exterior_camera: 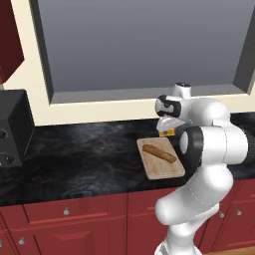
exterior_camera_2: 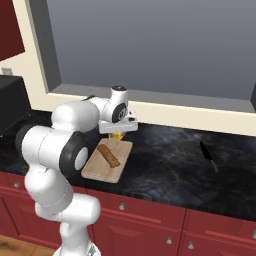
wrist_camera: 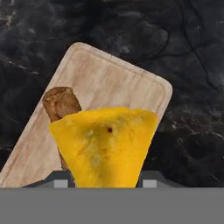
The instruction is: Retrieve the sausage and cheese from the fridge and place them on the cutting board on the counter.
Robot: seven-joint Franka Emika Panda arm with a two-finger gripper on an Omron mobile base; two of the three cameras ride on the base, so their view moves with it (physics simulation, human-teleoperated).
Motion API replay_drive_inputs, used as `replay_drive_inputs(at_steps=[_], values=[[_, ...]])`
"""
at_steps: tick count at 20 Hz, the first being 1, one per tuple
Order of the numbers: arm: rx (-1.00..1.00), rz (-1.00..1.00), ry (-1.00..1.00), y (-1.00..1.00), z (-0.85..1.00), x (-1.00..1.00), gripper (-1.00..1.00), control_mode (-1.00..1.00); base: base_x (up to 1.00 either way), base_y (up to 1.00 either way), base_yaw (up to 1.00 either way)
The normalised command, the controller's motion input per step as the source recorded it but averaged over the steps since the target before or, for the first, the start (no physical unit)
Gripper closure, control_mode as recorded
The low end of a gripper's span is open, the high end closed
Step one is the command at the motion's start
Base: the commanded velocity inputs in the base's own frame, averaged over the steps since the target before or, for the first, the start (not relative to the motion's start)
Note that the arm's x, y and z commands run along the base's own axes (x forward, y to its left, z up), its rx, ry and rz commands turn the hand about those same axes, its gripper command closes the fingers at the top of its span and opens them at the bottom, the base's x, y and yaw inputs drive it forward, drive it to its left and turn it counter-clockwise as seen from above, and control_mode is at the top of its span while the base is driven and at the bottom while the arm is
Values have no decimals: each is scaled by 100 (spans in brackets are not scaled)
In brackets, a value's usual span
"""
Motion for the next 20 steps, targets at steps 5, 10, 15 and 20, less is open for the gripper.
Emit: replay_drive_inputs(at_steps=[5, 10, 15, 20], values=[[3, 0, 5, -11, -48, 70, 100, -100, 0, 0, 0], [1, 0, 10, -7, -54, 33, 100, -100, 0, 0, 0], [0, 0, 7, 1, -58, 2, 100, -100, 0, 0, 0], [0, 0, 3, 11, -36, -11, 100, -100, 0, 0, 0]])
